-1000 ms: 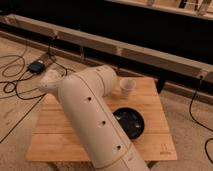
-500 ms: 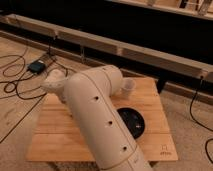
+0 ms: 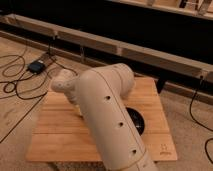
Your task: Wipe the white sponge on the table
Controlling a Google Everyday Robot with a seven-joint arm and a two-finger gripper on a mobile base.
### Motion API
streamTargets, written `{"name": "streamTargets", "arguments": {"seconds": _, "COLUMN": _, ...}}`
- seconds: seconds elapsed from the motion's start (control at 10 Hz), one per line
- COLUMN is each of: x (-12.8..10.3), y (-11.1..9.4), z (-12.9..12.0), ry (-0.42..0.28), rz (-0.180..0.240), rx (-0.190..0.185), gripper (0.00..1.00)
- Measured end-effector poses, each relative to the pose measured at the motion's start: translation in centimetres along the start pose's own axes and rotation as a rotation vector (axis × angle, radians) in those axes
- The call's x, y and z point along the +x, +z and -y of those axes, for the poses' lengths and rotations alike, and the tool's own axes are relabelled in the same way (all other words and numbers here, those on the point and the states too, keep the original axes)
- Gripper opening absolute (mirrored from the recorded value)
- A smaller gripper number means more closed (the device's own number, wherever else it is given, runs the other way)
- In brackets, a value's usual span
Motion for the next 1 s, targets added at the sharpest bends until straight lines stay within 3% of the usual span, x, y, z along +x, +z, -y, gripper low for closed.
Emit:
{"name": "streamTargets", "arguments": {"seconds": 0.3, "x": -0.9, "y": -0.4, "z": 3.4, "ry": 0.023, "rz": 0.062, "rx": 0.039, "gripper": 0.00}}
{"name": "streamTargets", "arguments": {"seconds": 0.6, "x": -3.6, "y": -1.0, "z": 5.5, "ry": 0.022, "rz": 0.144, "rx": 0.067, "gripper": 0.00}}
{"name": "streamTargets", "arguments": {"seconds": 1.0, "x": -7.8, "y": -2.0, "z": 5.1, "ry": -0.037, "rz": 0.238, "rx": 0.070, "gripper": 0.00}}
